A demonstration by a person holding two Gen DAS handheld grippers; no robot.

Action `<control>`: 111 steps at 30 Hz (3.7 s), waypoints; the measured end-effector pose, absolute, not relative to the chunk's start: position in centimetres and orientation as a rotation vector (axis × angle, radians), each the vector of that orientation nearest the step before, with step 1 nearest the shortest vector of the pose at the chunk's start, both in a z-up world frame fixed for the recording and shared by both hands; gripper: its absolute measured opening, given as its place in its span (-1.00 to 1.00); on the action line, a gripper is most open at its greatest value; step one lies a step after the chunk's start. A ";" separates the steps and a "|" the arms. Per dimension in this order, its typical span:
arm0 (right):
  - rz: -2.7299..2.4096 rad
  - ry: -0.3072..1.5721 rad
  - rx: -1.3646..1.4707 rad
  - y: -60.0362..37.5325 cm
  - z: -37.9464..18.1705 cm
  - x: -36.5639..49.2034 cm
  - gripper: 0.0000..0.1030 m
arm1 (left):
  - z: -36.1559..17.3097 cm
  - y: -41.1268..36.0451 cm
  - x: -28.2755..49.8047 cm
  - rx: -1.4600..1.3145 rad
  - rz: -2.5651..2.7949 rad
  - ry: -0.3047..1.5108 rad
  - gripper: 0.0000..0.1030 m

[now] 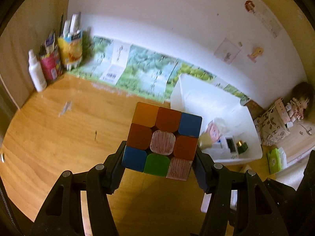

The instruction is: Organize rigid objects

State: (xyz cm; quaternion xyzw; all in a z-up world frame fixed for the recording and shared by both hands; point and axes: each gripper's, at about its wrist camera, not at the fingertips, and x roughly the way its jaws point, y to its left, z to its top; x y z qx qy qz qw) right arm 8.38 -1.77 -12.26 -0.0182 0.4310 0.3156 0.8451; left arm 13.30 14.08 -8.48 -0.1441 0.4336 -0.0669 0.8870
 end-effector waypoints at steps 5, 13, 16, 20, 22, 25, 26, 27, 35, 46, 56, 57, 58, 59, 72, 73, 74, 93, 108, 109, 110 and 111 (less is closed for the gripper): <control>0.687 0.845 -0.010 -3.0 -10.8 8.8 -0.03 | -7.0 13.1 14.6 -0.277 -0.161 0.858 0.24; 0.676 0.768 0.047 -5.6 -9.6 10.3 -0.04 | -5.7 10.6 17.4 -0.227 -0.210 0.820 0.24; 0.660 0.738 0.079 -6.7 -9.4 10.9 -0.05 | -5.6 9.5 18.2 -0.216 -0.232 0.813 0.25; 0.630 0.705 0.117 -8.2 -9.4 11.7 -0.06 | -5.8 8.1 19.0 -0.205 -0.255 0.820 0.25; 0.614 0.698 0.127 -8.9 -9.5 12.1 -0.06 | -5.9 7.4 19.4 -0.196 -0.265 0.827 0.25; 0.590 0.694 0.146 -9.8 -9.8 12.8 -0.07 | -6.2 6.5 20.0 -0.185 -0.277 0.836 0.25; 0.584 0.691 0.152 -10.0 -9.8 12.9 -0.13 | -6.3 6.2 20.2 -0.182 -0.280 0.841 0.25; 0.579 0.682 0.164 -10.4 -9.9 13.1 -0.28 | -6.4 5.8 20.5 -0.179 -0.283 0.845 0.25; 0.524 0.679 0.203 -12.5 -10.5 14.8 -0.29 | -7.1 4.0 22.0 -0.168 -0.300 0.879 0.25; 0.509 0.717 0.215 -13.1 -11.6 16.0 -0.29 | -7.1 1.9 23.3 -0.101 -0.306 0.880 0.28; 0.470 0.710 0.234 -13.6 -11.1 15.3 -0.29 | -6.5 1.7 22.9 -0.085 -0.297 0.883 0.47; 0.467 0.707 0.235 -13.7 -11.0 15.2 -0.29 | -6.3 1.8 22.7 -0.083 -0.295 0.878 0.48; 0.463 0.704 0.234 -13.7 -10.8 15.0 -0.28 | -6.1 1.8 22.5 -0.082 -0.295 0.874 0.49; 0.457 0.698 0.232 -13.7 -10.6 14.7 -0.28 | -5.9 1.8 22.3 -0.082 -0.294 0.869 0.49; 0.426 0.616 0.222 -14.7 -8.2 11.5 0.02 | -3.7 3.3 18.4 -0.089 -0.265 0.804 0.49; 0.424 0.607 0.224 -14.8 -8.0 11.2 0.03 | -3.6 3.4 18.1 -0.092 -0.261 0.801 0.49; 0.421 0.602 0.224 -14.8 -7.9 11.0 0.06 | -3.5 3.5 17.9 -0.094 -0.259 0.800 0.49; 0.379 0.527 0.202 -16.5 -6.5 7.4 0.50 | -3.3 5.2 14.2 -0.184 -0.181 0.831 0.49; 0.302 0.553 0.140 -19.2 -8.6 5.9 0.56 | -6.0 4.9 12.1 -0.235 -0.100 0.915 0.49; 0.297 0.556 0.133 -19.4 -8.9 5.8 0.56 | -6.2 4.8 12.0 -0.234 -0.095 0.924 0.49; 0.293 0.560 0.126 -19.7 -9.1 5.8 0.56 | -6.5 4.7 12.0 -0.236 -0.088 0.934 0.49; 0.289 0.564 0.120 -19.9 -9.3 5.8 0.56 | -6.8 4.6 11.8 -0.241 -0.082 0.944 0.49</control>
